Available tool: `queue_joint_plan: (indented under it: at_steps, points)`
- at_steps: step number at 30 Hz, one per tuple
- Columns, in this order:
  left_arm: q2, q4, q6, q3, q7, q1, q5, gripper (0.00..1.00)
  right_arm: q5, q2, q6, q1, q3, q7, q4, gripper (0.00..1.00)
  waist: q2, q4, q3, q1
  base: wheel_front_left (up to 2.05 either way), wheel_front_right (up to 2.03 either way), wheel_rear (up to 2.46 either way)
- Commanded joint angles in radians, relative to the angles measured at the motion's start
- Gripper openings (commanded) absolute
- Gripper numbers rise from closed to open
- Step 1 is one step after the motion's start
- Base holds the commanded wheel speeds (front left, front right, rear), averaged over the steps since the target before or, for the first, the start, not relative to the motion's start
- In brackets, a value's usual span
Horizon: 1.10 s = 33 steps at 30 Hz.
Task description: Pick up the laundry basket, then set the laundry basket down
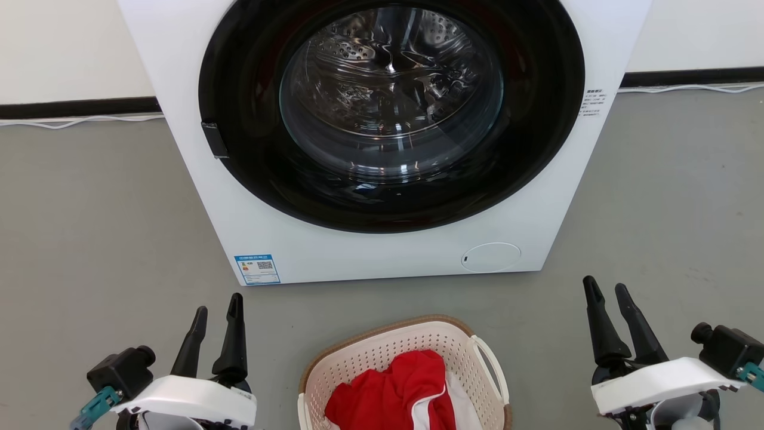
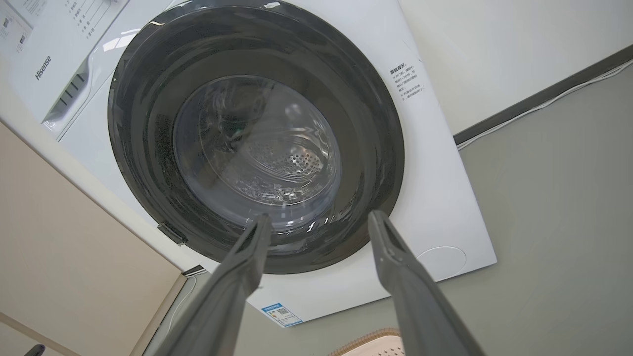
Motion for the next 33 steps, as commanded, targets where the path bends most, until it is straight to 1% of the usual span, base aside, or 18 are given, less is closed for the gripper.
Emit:
queue_joint_plan:
  at_steps: [1,23,31,33]
  points:
    - [0.010,-0.033,0.004,0.017,-0.015,-0.057,0.030,1.00,-0.032,-0.020,0.006,-0.055,0.023,-0.021,-0.036,1.00,0.0000,0.000,0.000,-0.0001,0.00,0.00,0.00]
    - [0.014,-0.047,0.018,-0.002,-0.077,-0.069,0.252,1.00,-0.242,-0.046,0.007,-0.063,0.066,-0.082,-0.058,1.00,0.0000,-0.004,0.005,-0.0001,0.00,0.00,0.00]
    - [0.015,-0.053,0.023,-0.005,-0.103,-0.074,0.348,1.00,-0.352,-0.043,0.007,-0.063,0.049,-0.109,-0.064,1.00,0.0000,-0.005,0.008,-0.0001,0.00,0.00,0.00]
    - [0.015,-0.053,0.023,-0.004,-0.106,-0.074,0.358,1.00,-0.367,-0.039,0.008,-0.062,0.040,-0.111,-0.062,1.00,0.0000,-0.005,0.008,-0.0001,0.00,0.00,0.00]
